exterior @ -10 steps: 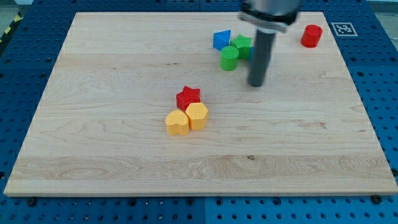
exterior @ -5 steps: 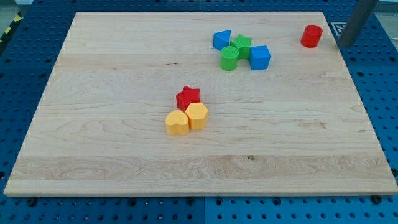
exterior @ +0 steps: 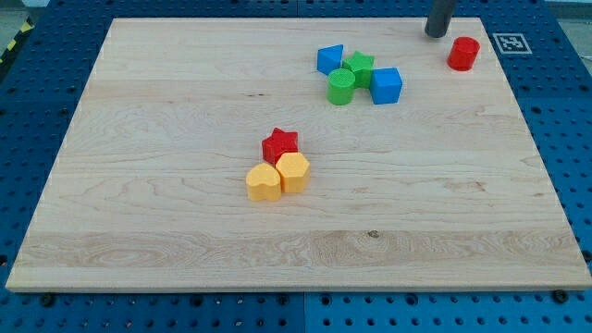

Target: Push the red circle closer to the red star

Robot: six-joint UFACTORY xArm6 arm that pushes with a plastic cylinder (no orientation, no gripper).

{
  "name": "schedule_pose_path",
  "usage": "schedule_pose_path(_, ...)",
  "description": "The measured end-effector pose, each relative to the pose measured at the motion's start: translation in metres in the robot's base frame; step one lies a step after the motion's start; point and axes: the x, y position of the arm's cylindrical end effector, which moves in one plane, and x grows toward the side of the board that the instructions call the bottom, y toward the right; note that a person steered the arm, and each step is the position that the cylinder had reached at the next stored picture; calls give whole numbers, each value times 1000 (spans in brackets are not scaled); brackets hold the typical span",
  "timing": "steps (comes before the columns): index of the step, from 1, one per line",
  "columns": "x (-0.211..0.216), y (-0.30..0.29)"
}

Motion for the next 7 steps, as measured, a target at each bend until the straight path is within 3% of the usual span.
schedule_pose_path(7, 48, 41)
